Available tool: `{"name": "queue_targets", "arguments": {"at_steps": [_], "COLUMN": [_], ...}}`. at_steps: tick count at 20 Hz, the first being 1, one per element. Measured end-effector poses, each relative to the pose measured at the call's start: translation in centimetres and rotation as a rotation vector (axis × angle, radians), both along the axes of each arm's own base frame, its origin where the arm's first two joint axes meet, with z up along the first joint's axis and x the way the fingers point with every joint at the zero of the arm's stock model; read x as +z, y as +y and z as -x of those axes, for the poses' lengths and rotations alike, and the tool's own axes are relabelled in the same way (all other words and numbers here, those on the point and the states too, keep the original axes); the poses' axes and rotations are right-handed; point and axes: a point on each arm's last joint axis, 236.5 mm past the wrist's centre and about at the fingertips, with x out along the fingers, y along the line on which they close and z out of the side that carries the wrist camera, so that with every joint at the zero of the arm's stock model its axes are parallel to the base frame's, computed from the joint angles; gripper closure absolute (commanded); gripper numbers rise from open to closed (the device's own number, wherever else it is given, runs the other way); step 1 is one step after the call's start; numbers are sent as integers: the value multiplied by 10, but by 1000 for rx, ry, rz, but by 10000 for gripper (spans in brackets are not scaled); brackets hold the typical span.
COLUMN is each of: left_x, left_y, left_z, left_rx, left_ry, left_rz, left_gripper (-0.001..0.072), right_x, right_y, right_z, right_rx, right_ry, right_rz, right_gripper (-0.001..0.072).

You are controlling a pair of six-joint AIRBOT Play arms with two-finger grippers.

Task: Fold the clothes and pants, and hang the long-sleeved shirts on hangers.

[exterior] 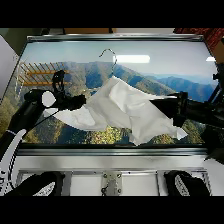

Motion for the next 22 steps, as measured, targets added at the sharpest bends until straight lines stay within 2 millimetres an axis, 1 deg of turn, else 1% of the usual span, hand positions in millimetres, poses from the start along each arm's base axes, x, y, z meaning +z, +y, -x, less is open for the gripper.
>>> {"name": "queue_targets", "arguments": {"at_steps": [7, 10, 13, 15, 18, 22], "left_x": [1, 12, 41, 65, 108, 167], "left_y": [5, 4, -2, -12, -33, -59], "left_z": [-3, -8, -17, -18, -13, -1], "left_rx": [-19, -38, -65, -115, -199, -308], "left_ry": [-17, -42, -90, -126, -184, -284], "left_rz": [-20, -25, -23, -26, -25, -14], "left_gripper": [694, 694, 694, 695, 694, 694], "right_x": [-19, -30, -37, -39, -39, -25], "right_y": [1, -1, -2, -3, -4, -1], "right_z": [10, 13, 15, 15, 12, 8], "right_rx": [34, 40, 43, 40, 30, 23], "right_ry": [63, 91, 110, 116, 112, 79], "right_rz": [62, 104, 129, 137, 136, 84], "right_gripper": [698, 698, 698, 698, 698, 699]}}
